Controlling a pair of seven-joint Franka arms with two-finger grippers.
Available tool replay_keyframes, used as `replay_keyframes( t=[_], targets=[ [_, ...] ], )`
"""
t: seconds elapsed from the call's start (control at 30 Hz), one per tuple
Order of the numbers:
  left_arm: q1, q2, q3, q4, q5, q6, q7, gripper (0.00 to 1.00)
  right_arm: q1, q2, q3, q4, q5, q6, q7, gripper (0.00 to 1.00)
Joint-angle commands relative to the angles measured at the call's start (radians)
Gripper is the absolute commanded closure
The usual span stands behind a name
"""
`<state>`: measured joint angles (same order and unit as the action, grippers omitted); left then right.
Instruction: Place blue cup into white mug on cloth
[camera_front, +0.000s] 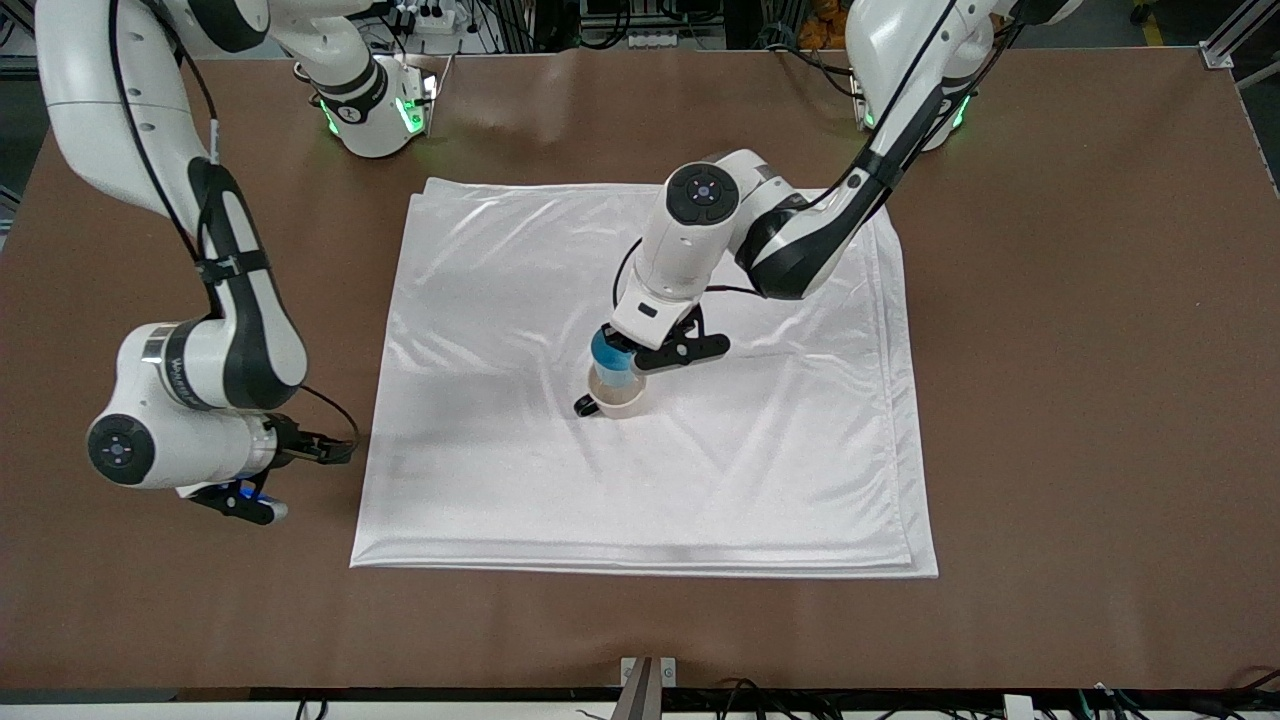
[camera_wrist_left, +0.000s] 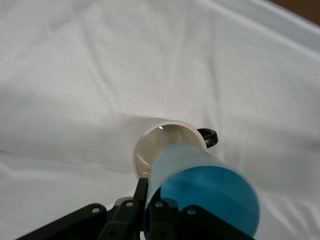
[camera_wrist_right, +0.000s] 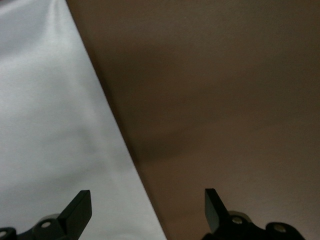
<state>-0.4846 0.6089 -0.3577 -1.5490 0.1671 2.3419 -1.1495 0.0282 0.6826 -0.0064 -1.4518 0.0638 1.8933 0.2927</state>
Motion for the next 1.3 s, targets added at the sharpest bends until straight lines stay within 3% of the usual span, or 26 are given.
replay_keyframes(
  t=[0.0,0.27,0.5,0.53,0.57,0.6,0.63,0.67,1.0,1.27],
  targets=[
    [-0.055,0.032,0.062,0.035,0.031,0.011,-0.033,1.0,-0.034,-0.003,0.016,-0.018,-0.01,0.024,-0.09,0.0],
    [-0.058,0.052,0.065,0.035,0.031,0.045,-0.035,1.0,-0.027,-0.047,0.016,-0.097,-0.01,0.069,-0.086,0.0],
    [-0.06,0.072,0.066,0.035,0.031,0.057,-0.035,1.0,-0.007,-0.198,0.016,-0.33,-0.01,0.246,-0.081,0.0],
    [-0.06,0.072,0.066,0.035,0.031,0.057,-0.035,0.93,-0.005,-0.221,0.017,-0.37,-0.01,0.282,-0.081,0.0],
    [-0.06,0.074,0.066,0.035,0.031,0.057,-0.035,0.75,-0.002,-0.245,0.017,-0.408,-0.01,0.314,-0.081,0.0],
    [-0.06,0.075,0.066,0.035,0.031,0.057,-0.035,0.5,0.001,-0.271,0.017,-0.445,-0.01,0.341,-0.079,0.0],
    [-0.06,0.075,0.066,0.035,0.032,0.057,-0.033,0.19,0.006,-0.294,0.017,-0.475,-0.012,0.358,-0.078,0.0],
    [-0.06,0.075,0.068,0.035,0.032,0.057,-0.033,0.0,0.013,-0.319,0.017,-0.498,-0.01,0.365,-0.075,0.0],
    [-0.055,0.06,0.071,0.037,0.032,0.057,-0.03,0.0,0.024,-0.477,0.017,-0.521,-0.012,0.25,-0.053,0.0],
    [-0.042,-0.047,0.097,0.033,0.057,-0.038,-0.026,0.0,0.021,-0.626,0.017,-0.51,-0.012,0.106,-0.052,0.0]
  ],
)
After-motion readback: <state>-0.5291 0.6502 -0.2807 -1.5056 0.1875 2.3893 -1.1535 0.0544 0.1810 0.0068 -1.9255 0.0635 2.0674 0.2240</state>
